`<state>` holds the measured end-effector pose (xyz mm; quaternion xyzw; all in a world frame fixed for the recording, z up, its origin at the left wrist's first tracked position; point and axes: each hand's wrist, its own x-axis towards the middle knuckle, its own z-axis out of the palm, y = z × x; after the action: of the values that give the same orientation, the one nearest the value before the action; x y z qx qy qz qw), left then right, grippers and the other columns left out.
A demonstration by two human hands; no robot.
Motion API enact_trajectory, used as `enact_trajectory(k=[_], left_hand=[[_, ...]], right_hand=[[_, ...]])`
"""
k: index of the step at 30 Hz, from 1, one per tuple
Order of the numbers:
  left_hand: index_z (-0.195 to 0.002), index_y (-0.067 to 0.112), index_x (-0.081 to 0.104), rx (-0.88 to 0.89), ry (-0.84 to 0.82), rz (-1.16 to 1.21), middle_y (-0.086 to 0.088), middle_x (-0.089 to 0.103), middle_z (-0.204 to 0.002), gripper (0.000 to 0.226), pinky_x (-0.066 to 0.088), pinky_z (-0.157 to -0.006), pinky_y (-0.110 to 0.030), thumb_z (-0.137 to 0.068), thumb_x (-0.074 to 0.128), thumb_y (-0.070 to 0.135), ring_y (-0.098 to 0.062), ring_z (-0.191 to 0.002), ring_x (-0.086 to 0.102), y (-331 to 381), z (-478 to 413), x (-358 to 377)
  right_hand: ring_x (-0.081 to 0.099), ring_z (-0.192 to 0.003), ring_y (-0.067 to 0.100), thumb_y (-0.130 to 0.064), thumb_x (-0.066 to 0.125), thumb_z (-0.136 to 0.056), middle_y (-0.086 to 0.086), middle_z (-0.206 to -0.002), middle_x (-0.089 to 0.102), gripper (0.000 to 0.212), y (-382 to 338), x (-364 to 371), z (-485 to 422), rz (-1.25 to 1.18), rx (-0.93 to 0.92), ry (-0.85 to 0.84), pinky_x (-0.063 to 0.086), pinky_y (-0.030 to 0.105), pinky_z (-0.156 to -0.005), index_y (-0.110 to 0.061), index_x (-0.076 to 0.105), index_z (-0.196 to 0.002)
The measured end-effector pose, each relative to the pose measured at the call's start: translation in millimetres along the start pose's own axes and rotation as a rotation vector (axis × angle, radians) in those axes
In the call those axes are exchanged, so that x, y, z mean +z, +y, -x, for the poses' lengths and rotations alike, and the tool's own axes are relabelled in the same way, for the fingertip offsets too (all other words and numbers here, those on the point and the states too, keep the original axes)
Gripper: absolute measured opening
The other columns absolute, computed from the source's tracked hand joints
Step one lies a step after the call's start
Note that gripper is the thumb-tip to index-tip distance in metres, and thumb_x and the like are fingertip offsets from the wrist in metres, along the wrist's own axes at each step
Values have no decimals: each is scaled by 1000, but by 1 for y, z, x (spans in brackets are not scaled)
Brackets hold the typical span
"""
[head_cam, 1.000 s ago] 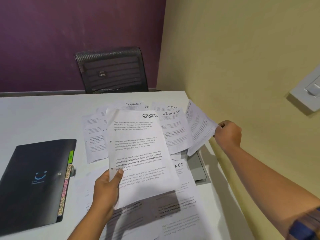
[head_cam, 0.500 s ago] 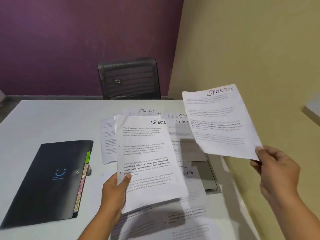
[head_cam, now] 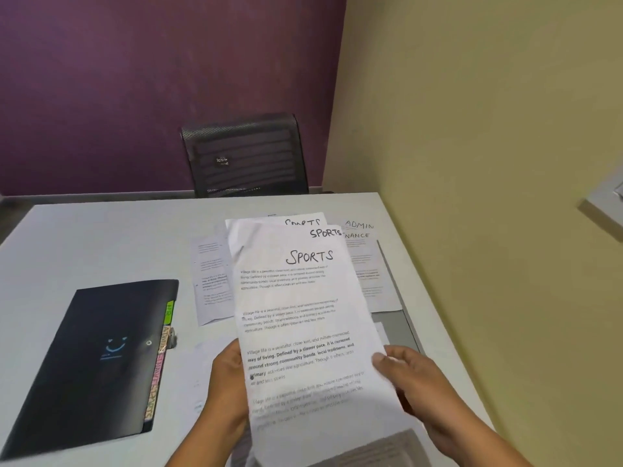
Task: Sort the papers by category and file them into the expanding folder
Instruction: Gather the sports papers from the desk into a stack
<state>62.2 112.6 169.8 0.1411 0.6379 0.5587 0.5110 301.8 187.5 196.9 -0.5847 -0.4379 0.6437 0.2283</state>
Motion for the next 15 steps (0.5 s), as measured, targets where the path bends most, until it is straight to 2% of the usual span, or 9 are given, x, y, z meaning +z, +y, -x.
enact_trajectory(k=[2, 3, 4, 6, 7, 9, 11, 12, 15], left_hand=[[-96, -1, 69, 10, -30, -40, -22, 74, -94, 14, 56, -81, -55, -84, 64, -2, -38, -86, 69, 3, 6, 2], [-97, 1, 70, 17, -43, -57, -19, 76, -94, 14, 57, -80, -52, -84, 64, -2, -39, -88, 71, 4, 7, 3], [-98, 4, 71, 14, -53, -76, -17, 76, -94, 15, 58, -79, -50, -86, 64, -1, -39, -90, 71, 5, 9, 3], [-98, 10, 72, 3, -61, -77, -13, 77, -96, 13, 57, -81, -48, -93, 61, 13, -36, -92, 72, 7, 10, 3], [-98, 15, 73, -20, -58, -13, -11, 77, -98, 21, 56, -84, -48, -98, 55, 27, -33, -92, 73, 7, 9, 3], [-104, 24, 70, -83, -84, 207, -6, 77, -102, 38, 53, -89, -46, -100, 40, 48, -26, -95, 73, 11, 7, -1], [-113, 21, 67, -49, -143, 237, -7, 75, -109, 32, 52, -90, -45, -98, 46, 39, -27, -101, 72, 15, 7, -3], [-116, 16, 66, -6, -158, 182, -9, 74, -111, 26, 54, -87, -43, -95, 55, 29, -28, -101, 72, 15, 7, -5], [-114, 10, 68, 107, -136, -8, -10, 75, -108, 30, 60, -76, -38, -84, 70, 7, -28, -98, 73, 10, 0, -12]], right_hand=[[47, -37, 3, -20, 62, -96, -10, -48, 59, 17, -10, 1, -9, 9, -35, -69, 34, 15, -40, -14, 60, -80], [58, -45, 8, -19, 62, -96, -7, -58, 68, 15, -13, 2, -14, 18, -55, -94, 40, 17, -45, -12, 65, -83], [71, -62, 16, -16, 63, -95, 0, -76, 77, 10, -18, 5, -16, 7, -65, -110, 49, 21, -54, -9, 70, -93], [76, -90, 29, -5, 63, -93, 12, -102, 78, 20, -23, 9, -20, -51, -77, -124, 58, 31, -67, -6, 71, -112], [75, -91, 32, -1, 63, -93, 13, -104, 77, 23, -24, 10, -22, -43, -91, -122, 58, 32, -63, -6, 70, -114], [73, -74, 29, 4, 61, -93, 13, -102, 78, 26, -26, 13, -24, 19, -111, -134, 47, 26, -46, -8, 69, -114], [64, -61, 27, 7, 59, -93, 13, -98, 78, 30, -24, 14, -27, 98, -125, -141, 35, 21, -41, -11, 69, -115], [63, -63, 30, 8, 58, -92, 13, -97, 78, 33, -23, 14, -30, 137, -141, -151, 37, 24, -43, -12, 69, -115], [75, -86, 31, 10, 62, -89, 8, -100, 79, 33, -23, 19, -32, 160, -170, -173, 59, 38, -67, -12, 70, -112]])
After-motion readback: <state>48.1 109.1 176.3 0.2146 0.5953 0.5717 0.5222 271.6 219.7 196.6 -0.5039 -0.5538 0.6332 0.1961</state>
